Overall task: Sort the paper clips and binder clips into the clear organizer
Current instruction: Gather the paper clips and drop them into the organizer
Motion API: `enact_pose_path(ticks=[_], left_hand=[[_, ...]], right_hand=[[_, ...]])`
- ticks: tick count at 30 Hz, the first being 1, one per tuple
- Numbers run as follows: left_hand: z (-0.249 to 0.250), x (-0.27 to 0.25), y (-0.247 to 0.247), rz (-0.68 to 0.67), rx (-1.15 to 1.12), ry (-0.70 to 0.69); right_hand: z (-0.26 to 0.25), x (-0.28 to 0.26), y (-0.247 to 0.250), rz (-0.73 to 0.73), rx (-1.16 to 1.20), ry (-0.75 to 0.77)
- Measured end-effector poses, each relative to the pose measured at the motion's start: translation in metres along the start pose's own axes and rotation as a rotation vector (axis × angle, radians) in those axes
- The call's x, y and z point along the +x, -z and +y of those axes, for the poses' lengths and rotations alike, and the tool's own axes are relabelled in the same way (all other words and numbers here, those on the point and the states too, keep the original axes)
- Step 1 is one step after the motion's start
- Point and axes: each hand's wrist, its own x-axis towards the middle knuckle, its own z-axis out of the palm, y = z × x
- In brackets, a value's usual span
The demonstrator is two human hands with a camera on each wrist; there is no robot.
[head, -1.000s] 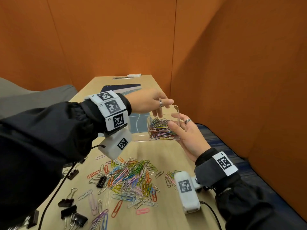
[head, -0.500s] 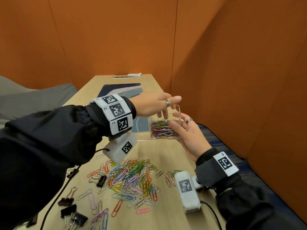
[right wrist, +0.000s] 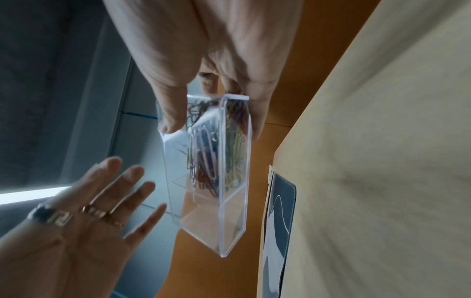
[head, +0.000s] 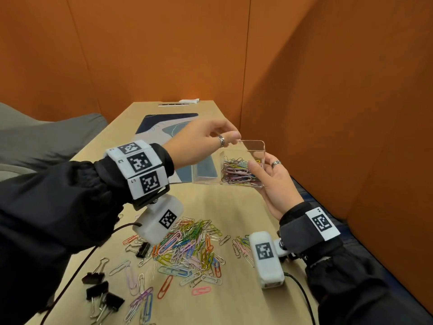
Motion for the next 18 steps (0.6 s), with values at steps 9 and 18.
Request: enact_pose_path(ticks=[9, 18], left_hand=[[-0.029, -0.045, -0.021, -0.410, 0.319, -0.056], [-0.014, -0.056, -0.079, -0.980, 0.406, -0.227]], right_hand=[[-0.010, 0.005, 0.018, 0.151, 0.086, 0.029], [-0.012, 0.007, 0.023, 0.216, 0.106, 0.024]])
